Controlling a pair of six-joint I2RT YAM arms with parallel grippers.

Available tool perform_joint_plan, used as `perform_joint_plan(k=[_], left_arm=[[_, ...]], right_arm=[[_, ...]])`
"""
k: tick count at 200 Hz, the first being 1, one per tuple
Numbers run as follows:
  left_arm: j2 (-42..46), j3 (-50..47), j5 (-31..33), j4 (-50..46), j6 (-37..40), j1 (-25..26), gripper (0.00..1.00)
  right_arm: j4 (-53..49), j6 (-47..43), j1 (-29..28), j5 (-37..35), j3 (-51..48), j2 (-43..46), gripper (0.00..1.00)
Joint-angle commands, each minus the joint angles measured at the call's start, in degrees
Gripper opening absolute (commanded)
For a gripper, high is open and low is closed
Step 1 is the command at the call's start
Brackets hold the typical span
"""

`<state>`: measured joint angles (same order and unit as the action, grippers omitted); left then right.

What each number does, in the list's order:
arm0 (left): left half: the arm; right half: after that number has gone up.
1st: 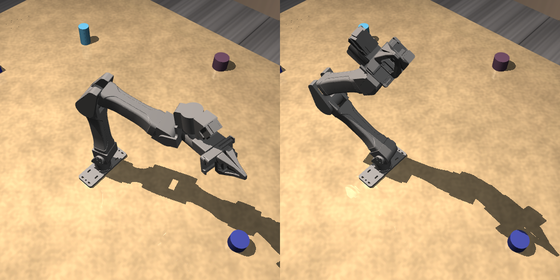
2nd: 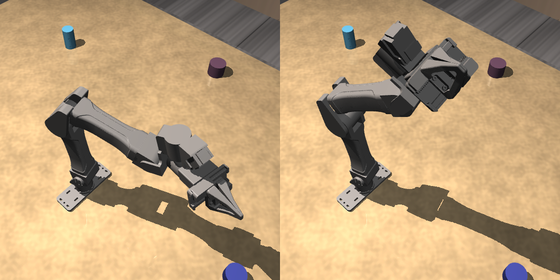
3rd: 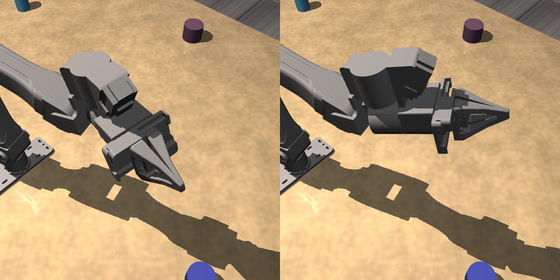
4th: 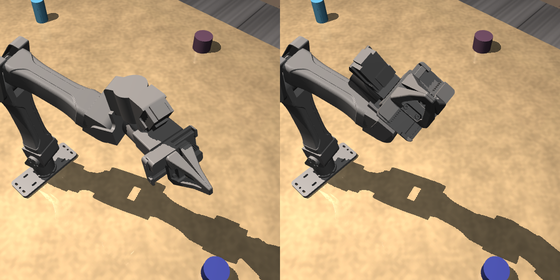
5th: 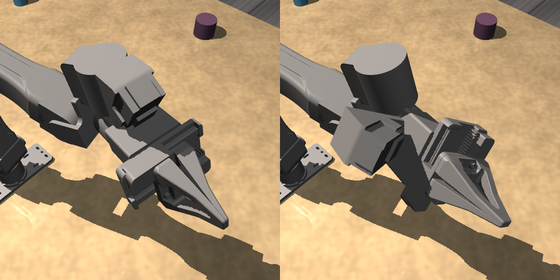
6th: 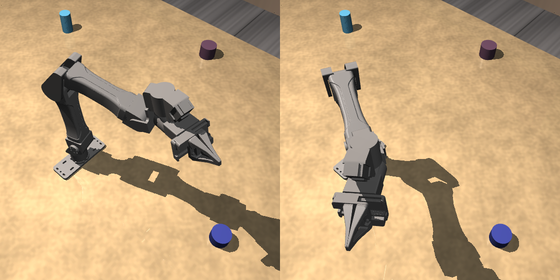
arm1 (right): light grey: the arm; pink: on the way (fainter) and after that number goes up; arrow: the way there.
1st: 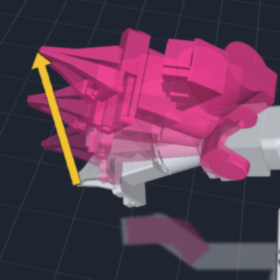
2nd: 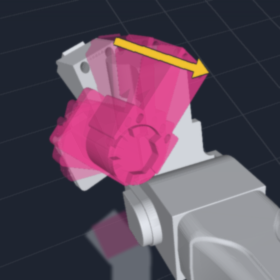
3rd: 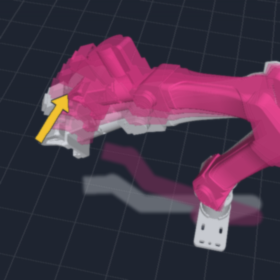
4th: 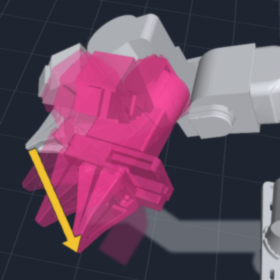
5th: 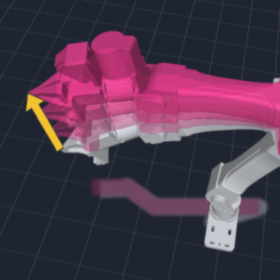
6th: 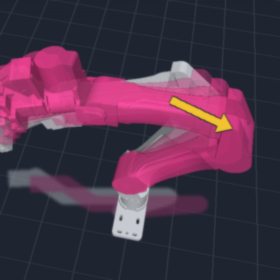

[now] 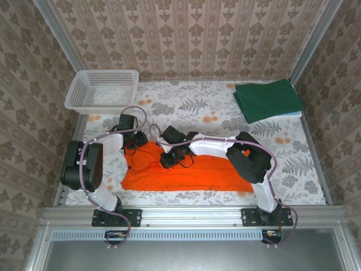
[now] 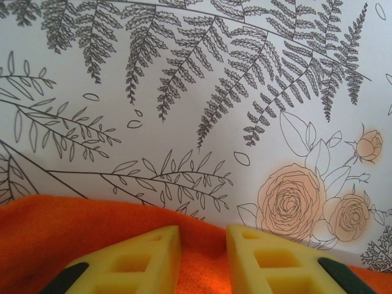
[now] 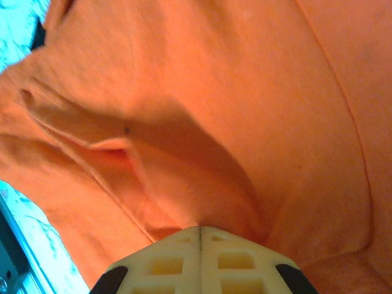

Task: Fold and stack the t-shirts

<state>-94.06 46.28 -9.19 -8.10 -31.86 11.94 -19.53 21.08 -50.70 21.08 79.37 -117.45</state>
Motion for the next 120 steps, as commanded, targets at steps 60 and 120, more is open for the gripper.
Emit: perform_joint_plan(k=[60,120], left_arm=[[-1.9,0.8,2.4,-2.6,1.2,-0.3,0.28],[-1.9,1.4,4.8,-3.8,1.8,-1.1,0.29]], right_arm=[[3.0,-0.3,-0.7,1.2,-8.4,7.2,0.07],[8.5,4.3,1.8,1.2,-17.1,14.8,0.44]])
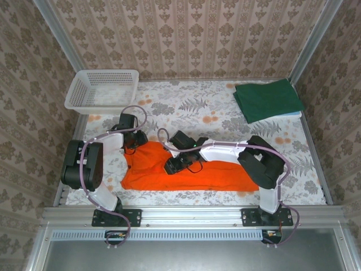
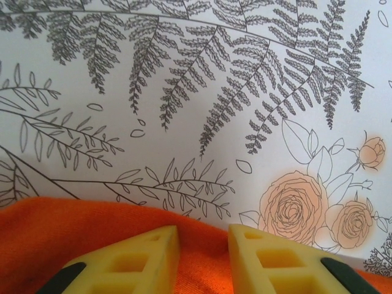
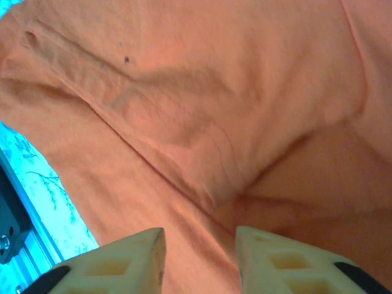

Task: Fold and stack the t-shirts

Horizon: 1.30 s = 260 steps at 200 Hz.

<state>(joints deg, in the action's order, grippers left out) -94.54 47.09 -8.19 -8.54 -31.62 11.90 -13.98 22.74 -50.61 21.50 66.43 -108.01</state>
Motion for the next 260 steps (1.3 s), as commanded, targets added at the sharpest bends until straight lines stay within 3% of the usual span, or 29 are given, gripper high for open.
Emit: perform_joint_plan(k=[1,40,59,86,104,153,192,260], left_arm=[[-1.4,0.6,3.9,-3.4,1.5,-1.1,0.29],[3.0,0.0,4.8,-3.0,2.0,-0.7,0.36],[7.4,-0.2,6.4,-3.6,1.9,1.7,0.51],[12.8,1.3,12.2,-7.9,1.6,6.9,0.69],[14.9,2.4,15.7,-11.3,0.6,10.5,0.74],[16.1,-3.9,16.8,-11.4,-7.4,16.2,0.68],[6.8,-1.7,14.9,-10.1,-7.4,16.2,0.64],[-16.6,18.5,11.4,-12.0,-1.8,18.2,0.61]], right_arm=[[3.1,2.9,1.9,0.8,-4.3,5.6,0.44],[9.1,11.5,12.0,1.5,-15.2,17.3,0.5],[7.5,14.2,18.2,-1.7,-19.8,23.8,0.52],[-0.8,16.4,26.7,-13.7,-22.3,31.3,0.59],[-5.2,16.8,32.3,-15.3,-21.5,30.8,0.6],[-13.4,12.9,34.8,-18.3,-16.5,21.8,0.52],[-13.7,12.3,34.9,-17.1,-15.9,18.7,0.52],[-11.7,15.2,37.2,-17.7,-23.5,33.1,0.58]])
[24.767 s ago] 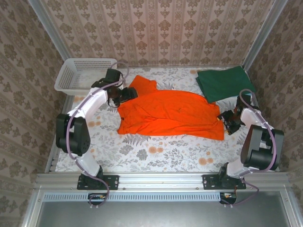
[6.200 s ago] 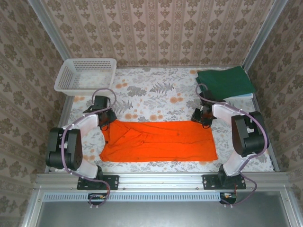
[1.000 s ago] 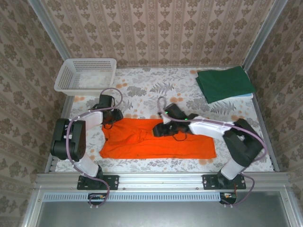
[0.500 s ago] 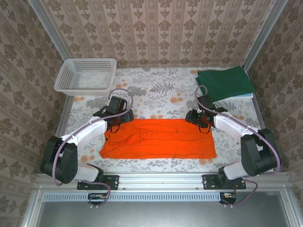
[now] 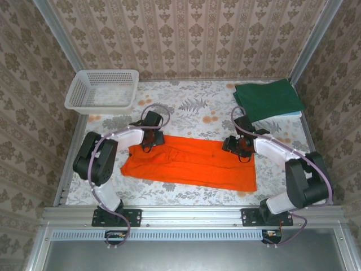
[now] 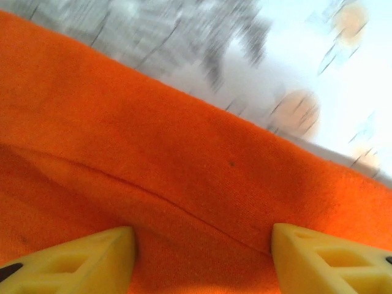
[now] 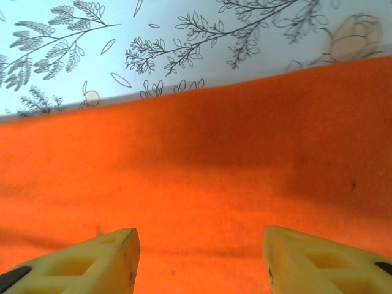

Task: Fold and stack the t-shirts

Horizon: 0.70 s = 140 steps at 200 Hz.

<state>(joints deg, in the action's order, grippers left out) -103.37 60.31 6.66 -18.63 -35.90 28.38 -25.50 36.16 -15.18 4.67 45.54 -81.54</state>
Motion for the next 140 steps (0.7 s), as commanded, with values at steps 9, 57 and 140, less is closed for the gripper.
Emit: perform_joint_plan(k=[9,57,140], left_arm=[[-10.7,9.8,-3.4,-3.0,3.5,2.5,0.61],[-30.4,41.2,-5.3,-10.8,9.5,3.8,0.61],[-51.5,93.1,-17.3,-19.6,14.8,1.0,0.74]], right_arm=[[-0.1,2.3,2.6,-1.0,-3.9,9.5,0.59],[3.7,2.7,5.4,-1.2,-10.4,23.1,0.66],[2.6,-3.3,-0.7,11.0,-9.0,13.7,0.65]])
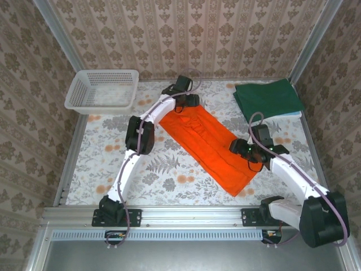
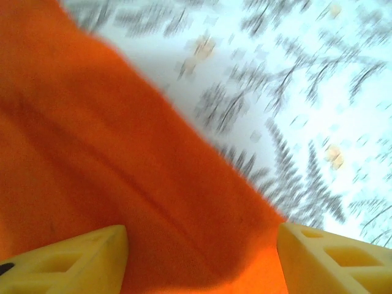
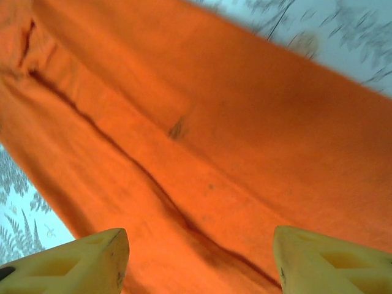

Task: Fold and stack the t-shirts

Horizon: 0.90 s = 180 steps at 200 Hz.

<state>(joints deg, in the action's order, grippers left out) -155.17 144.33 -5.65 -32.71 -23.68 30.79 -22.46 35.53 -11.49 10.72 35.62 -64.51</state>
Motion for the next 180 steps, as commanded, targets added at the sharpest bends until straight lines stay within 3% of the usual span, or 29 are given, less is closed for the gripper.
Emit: perform_joint_plan(k=[1,23,46,58,78,104,126,180], left_arm=[[0.5,9.2,-5.1,-5.5,2.7,-1.5,0.74],[8.4,3.7,-3.1,-4.5,6.4,-1.1,0.9],[20.6,-12.5,0.9,-1.5,5.9,-1.1,0.91],[26.4,-21.7,3.2,0.1,4.3,-1.1,0.89],[33.3,-35.2,6.1,1.7,1.0,-1.7,0.74],[36.9,-47.7,6.4,5.6,-1.4,-3.2,0.64],[35.0,-50.5,4.8,6.2,-2.4,-4.3,0.55],[23.6,-41.8,8.3,-0.6,0.4,-7.1,0.52]], right_arm=[[-0.6,-2.7,-4.6,4.9,1.1,-3.6,0.65],[-3.5,-3.4,-11.1,5.0,3.9,-8.6,0.61],[-3.6,-2.6,-16.1,3.6,5.1,-12.0,0.57],[-3.3,-1.8,-17.2,3.1,5.4,-13.4,0.55],[-3.7,-1.4,-18.5,1.5,6.3,-14.7,0.52],[-3.8,-0.3,-19.4,3.7,7.3,-17.9,0.5],[-4.8,0.4,-20.7,3.3,8.2,-20.6,0.46],[-4.7,1.3,-21.8,2.7,7.9,-22.3,0.45]])
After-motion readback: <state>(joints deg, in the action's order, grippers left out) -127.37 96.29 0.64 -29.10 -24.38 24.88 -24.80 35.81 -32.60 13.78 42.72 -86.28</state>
